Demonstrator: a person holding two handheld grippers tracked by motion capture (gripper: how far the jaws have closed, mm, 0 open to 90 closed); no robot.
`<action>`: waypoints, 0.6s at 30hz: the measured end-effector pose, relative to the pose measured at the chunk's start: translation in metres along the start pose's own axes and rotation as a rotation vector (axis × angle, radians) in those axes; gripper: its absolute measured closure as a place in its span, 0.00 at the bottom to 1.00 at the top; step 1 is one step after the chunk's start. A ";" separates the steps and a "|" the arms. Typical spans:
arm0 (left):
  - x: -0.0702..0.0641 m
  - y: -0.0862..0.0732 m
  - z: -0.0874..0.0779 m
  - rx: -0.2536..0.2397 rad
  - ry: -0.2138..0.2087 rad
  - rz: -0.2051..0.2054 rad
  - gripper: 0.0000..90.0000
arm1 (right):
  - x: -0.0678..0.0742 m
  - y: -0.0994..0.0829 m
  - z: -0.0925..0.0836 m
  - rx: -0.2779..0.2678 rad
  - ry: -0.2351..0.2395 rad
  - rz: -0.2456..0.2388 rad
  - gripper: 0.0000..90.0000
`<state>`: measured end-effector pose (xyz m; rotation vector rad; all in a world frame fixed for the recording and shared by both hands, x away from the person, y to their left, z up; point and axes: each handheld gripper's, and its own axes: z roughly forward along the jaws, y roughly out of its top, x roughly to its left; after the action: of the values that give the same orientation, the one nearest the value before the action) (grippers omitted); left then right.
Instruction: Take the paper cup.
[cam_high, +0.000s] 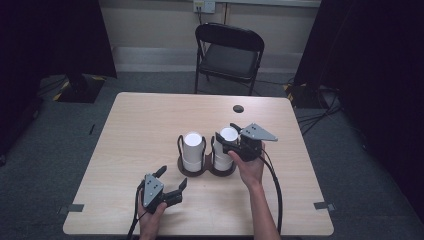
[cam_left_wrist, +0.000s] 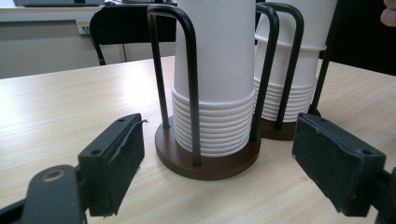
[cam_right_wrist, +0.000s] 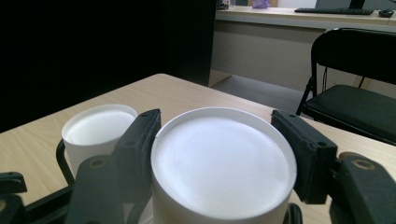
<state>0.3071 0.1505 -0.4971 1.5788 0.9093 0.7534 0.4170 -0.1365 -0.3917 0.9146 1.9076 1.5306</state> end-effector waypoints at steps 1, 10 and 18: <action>0.000 0.000 0.000 0.000 -0.001 0.000 0.19 | 0.000 0.001 0.000 -0.007 0.002 0.000 0.39; -0.001 0.000 0.000 -0.001 0.006 0.000 0.18 | 0.000 0.011 -0.005 -0.035 -0.002 0.006 0.39; -0.001 -0.001 -0.002 -0.016 -0.008 0.002 0.18 | -0.002 0.014 -0.008 -0.044 0.008 0.021 0.39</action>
<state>0.3050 0.1511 -0.4975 1.5677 0.8943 0.7539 0.4147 -0.1412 -0.3758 0.9134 1.8678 1.5844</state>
